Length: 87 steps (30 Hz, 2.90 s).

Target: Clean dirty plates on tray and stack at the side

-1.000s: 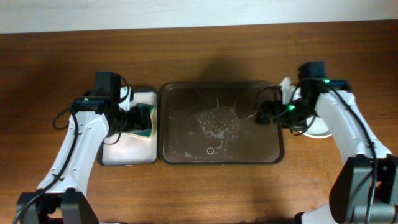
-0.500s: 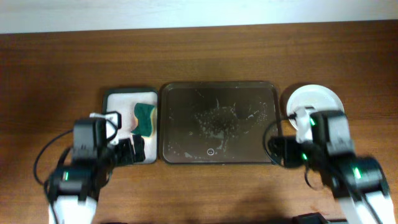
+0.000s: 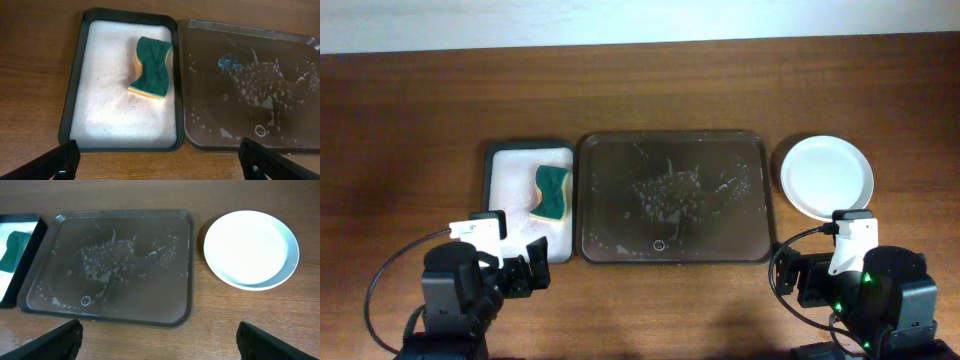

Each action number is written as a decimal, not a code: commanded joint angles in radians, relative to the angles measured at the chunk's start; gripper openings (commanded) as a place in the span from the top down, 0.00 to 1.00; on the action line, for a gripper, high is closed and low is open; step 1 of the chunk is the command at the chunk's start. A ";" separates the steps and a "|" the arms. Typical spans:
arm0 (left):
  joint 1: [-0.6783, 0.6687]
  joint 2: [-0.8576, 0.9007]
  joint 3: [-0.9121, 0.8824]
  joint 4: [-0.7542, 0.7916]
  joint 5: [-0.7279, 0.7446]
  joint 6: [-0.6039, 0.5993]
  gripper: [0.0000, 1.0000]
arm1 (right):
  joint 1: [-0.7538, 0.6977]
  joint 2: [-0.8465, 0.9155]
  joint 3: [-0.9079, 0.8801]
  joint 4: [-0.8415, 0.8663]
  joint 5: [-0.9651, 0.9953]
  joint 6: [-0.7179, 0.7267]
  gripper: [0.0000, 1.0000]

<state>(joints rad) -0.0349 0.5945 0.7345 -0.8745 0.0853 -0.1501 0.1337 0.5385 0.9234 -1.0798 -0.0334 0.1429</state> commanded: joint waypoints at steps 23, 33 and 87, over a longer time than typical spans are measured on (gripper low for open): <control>0.005 -0.003 -0.011 0.002 -0.007 0.017 0.01 | -0.076 -0.535 -0.918 1.217 0.084 -0.031 0.01; 0.005 -0.003 -0.011 0.002 -0.007 0.017 0.00 | -0.075 -0.535 -0.918 1.000 0.068 -0.034 0.01; 0.005 -0.589 -0.726 0.801 -0.007 0.196 0.00 | -0.075 -0.535 -0.918 1.000 0.068 -0.034 0.01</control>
<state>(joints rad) -0.0349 0.0109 0.0128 -0.0719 0.0639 0.0273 0.0650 0.0109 0.0101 -0.0715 0.0368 0.1085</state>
